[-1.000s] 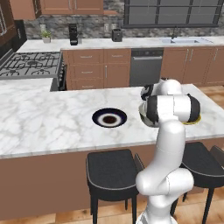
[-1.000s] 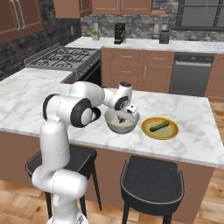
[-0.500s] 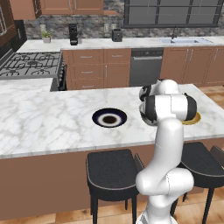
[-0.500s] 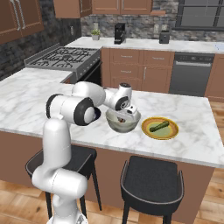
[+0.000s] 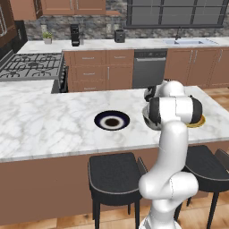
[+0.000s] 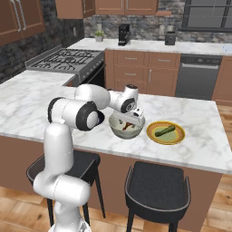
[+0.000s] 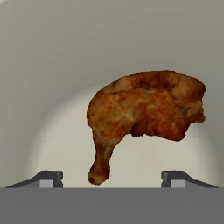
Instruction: Pick the chicken drumstick and squash from their plates and place them in the bowl. Then put the bowl in the fridge.
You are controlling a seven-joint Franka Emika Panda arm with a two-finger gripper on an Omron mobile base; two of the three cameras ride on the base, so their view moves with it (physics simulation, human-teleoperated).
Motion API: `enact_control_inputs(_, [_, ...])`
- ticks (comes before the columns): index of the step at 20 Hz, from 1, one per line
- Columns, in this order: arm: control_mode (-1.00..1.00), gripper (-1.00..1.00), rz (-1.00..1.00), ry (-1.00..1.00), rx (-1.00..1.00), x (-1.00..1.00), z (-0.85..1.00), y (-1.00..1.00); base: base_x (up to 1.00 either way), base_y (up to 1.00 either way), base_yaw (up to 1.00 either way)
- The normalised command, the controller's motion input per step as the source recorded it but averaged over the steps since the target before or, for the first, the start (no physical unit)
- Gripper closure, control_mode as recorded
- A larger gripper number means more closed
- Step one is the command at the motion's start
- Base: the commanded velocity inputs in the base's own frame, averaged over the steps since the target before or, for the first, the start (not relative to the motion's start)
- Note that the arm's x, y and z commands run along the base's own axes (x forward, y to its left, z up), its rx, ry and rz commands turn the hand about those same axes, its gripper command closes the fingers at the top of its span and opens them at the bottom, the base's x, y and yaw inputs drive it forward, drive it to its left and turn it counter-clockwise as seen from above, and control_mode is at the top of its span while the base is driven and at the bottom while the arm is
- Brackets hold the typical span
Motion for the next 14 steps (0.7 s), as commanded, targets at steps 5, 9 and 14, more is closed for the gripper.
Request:
enact_control_inputs(5, [-1.00,-1.00,0.02,0.00,0.00,-0.11,0.24,-0.04,0.00,0.00,0.00])
enact_control_inputs(9, [-1.00,-1.00,0.03,0.00,0.00,-0.11,0.42,-0.02,0.00,0.00,0.00])
enact_control_inputs(14, [-1.00,-1.00,0.01,0.00,0.00,-0.16,0.49,-0.03,0.00,0.00,0.00])
